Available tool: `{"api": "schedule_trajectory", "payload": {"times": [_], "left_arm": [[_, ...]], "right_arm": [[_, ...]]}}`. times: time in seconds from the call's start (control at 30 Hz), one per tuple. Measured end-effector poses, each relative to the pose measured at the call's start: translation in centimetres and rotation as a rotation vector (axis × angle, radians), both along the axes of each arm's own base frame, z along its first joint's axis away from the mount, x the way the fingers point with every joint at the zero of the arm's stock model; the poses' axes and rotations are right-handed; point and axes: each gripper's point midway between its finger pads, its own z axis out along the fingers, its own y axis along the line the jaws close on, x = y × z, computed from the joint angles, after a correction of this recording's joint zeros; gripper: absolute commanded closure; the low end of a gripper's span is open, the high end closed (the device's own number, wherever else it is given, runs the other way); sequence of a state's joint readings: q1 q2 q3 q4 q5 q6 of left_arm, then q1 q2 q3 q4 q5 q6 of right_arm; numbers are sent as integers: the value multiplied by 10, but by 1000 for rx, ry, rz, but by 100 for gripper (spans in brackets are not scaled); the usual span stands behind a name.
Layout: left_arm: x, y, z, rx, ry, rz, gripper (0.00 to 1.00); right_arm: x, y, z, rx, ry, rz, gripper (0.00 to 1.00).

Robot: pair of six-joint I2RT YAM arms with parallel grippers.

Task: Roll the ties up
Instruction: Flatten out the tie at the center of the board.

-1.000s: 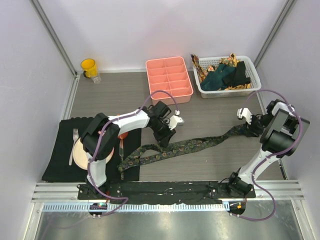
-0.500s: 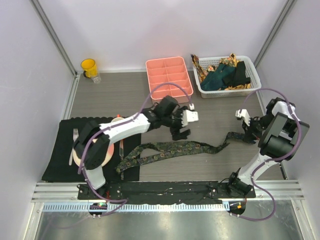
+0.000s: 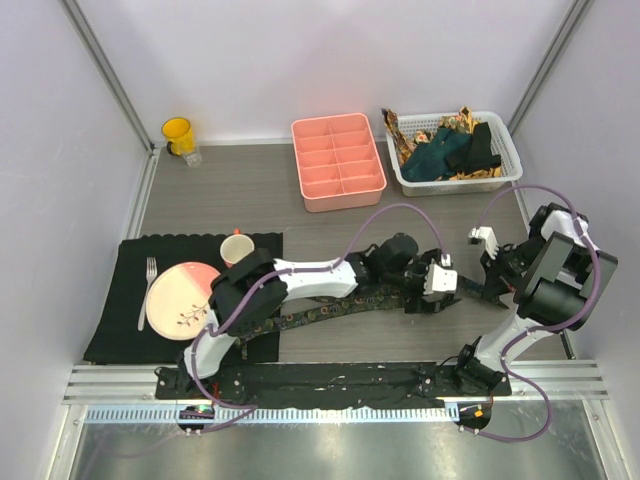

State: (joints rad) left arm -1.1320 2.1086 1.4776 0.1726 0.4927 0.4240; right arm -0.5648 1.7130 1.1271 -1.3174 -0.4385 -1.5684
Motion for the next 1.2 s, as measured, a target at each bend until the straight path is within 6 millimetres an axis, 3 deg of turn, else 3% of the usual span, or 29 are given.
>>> {"api": "schedule_trajectory", "payload": {"times": [0.37,0.67,0.9,0.93,1.03,1.07,1.17,1.2], "left_arm": [[1,-51,-10,-95,-146,34,21],[-1,-57,-20,-88,-217,9,57],[3,-60,-18,-88,-223,25,100],[3,-60,-19,-82,-217,29,100],[3,-58,-21,-72,-187,45,100],[4,-58,-22,-71,-173,53,100],[9,-54,-24,-67,-72,92,100],[10,-52,-25,-66,-35,102,100]], "right_arm": [[-17,16,-3,39,58,-46,99],[-11,32,6,53,22,-38,99],[-8,38,17,46,-23,-46,99],[-7,38,17,49,-25,-50,96],[-1,39,22,60,-36,-72,67],[2,39,25,65,-42,-83,48],[19,35,37,88,-74,-141,32],[27,33,41,98,-92,-163,31]]}}
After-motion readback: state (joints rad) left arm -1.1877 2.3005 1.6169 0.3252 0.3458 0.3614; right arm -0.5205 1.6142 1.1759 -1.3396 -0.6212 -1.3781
